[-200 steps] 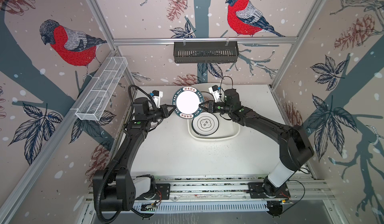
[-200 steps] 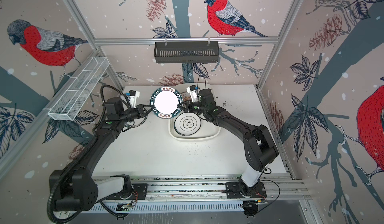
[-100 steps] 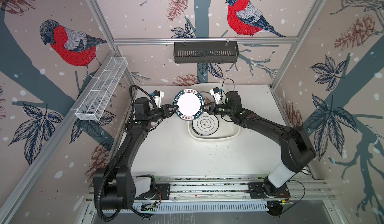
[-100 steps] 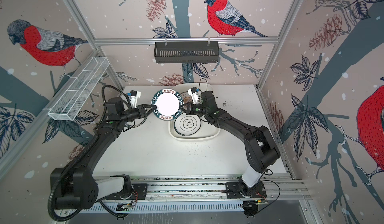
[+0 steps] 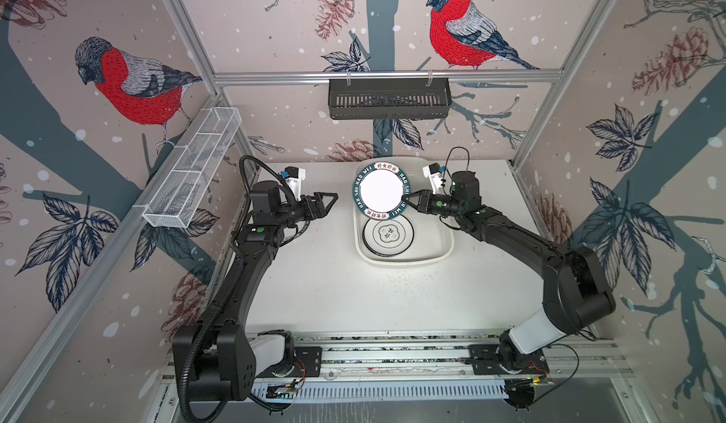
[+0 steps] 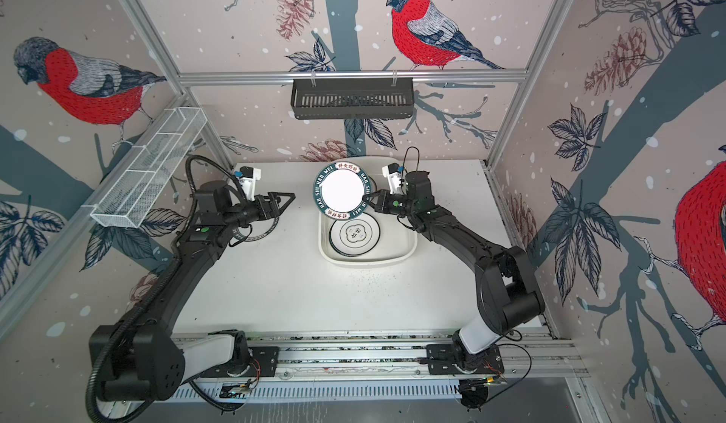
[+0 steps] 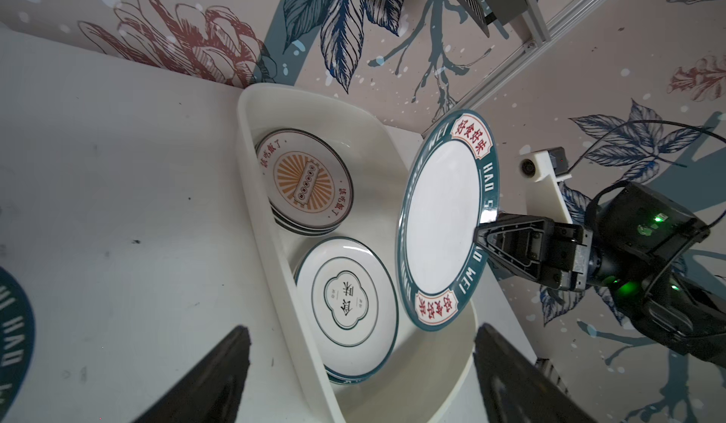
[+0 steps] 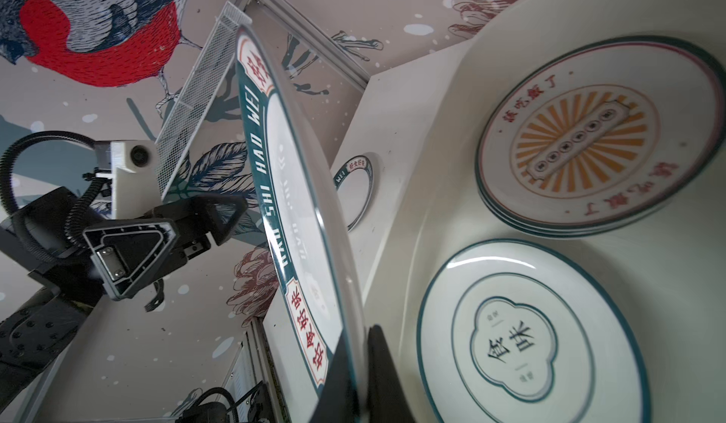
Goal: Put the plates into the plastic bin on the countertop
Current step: 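Open the left gripper and draw it back while the right gripper holds the plate, then lower the green-rimmed plate flat onto the cloud-center plate with the right gripper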
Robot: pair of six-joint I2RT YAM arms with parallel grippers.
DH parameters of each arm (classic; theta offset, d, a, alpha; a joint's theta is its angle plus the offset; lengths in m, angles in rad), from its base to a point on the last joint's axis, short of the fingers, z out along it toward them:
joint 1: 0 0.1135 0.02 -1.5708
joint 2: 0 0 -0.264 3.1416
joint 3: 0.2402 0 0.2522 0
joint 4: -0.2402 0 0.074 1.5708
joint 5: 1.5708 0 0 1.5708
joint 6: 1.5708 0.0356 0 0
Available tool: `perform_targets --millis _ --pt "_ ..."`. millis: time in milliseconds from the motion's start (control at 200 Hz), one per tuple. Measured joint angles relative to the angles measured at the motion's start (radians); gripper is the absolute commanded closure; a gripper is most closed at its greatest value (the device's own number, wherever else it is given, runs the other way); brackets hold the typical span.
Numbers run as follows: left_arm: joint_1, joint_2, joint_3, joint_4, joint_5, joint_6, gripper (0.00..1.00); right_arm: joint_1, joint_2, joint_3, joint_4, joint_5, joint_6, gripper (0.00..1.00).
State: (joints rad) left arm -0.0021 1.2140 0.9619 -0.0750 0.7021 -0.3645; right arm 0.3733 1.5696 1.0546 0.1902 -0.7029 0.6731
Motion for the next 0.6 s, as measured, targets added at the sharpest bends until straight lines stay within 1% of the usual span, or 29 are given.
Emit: perform_targets --millis 170,290,380,600 --pt "0.0 -0.014 0.026 -0.054 -0.077 0.068 0.12 -0.061 -0.021 -0.02 -0.14 -0.001 -0.076 0.97" --pt "0.0 -0.002 0.102 -0.102 -0.096 0.102 0.12 -0.081 -0.013 -0.022 -0.235 0.007 -0.128 0.97" --pt "0.0 0.013 0.14 -0.109 -0.1 0.109 0.12 -0.092 0.016 -0.027 -0.285 0.007 -0.153 0.97" --pt "0.0 0.019 0.126 -0.147 -0.131 0.101 0.12 -0.099 0.103 -0.016 -0.375 0.009 -0.182 0.97"
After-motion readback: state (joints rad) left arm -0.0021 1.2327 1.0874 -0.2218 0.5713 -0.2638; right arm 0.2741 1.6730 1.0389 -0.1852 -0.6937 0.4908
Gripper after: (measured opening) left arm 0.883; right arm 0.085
